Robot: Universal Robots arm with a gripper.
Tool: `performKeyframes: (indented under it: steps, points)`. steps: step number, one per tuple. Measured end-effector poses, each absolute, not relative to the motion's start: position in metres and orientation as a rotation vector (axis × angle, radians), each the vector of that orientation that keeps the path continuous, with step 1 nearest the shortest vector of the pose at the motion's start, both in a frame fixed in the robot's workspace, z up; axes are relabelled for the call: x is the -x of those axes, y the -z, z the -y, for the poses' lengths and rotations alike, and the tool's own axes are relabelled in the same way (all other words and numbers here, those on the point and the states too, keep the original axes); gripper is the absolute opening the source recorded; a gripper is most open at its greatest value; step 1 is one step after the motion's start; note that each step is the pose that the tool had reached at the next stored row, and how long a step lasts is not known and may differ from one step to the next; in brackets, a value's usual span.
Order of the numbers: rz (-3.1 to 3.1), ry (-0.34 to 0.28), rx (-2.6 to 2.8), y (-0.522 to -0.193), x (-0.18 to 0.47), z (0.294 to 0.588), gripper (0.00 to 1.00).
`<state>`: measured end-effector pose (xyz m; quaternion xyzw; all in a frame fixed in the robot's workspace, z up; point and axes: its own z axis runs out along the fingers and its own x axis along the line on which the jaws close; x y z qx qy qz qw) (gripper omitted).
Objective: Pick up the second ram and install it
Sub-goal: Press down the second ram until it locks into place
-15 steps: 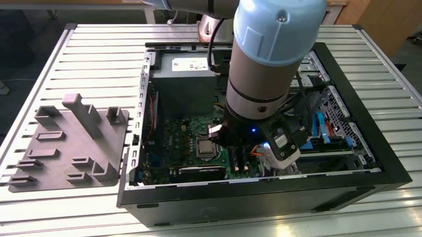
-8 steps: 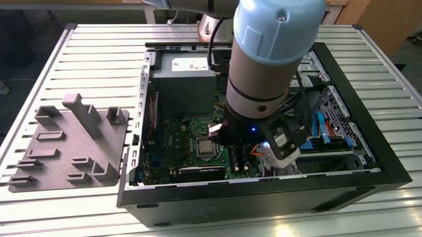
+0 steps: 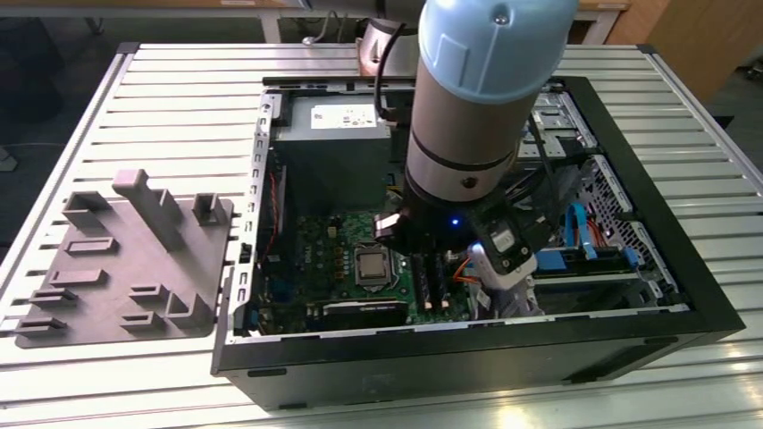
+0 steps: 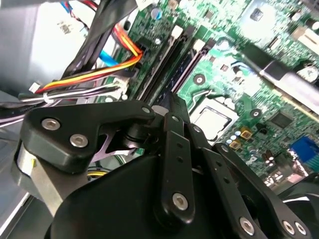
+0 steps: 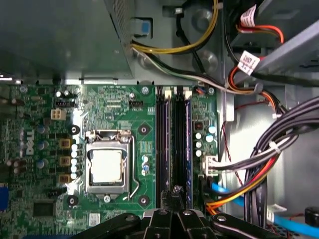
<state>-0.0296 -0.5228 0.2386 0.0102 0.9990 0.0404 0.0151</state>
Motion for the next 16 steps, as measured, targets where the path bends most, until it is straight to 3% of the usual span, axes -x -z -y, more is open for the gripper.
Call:
performKeyframes:
  steps: [16]
  points:
    - [-3.109, -0.126, -0.032, -0.238, 0.03, 0.509, 0.11]
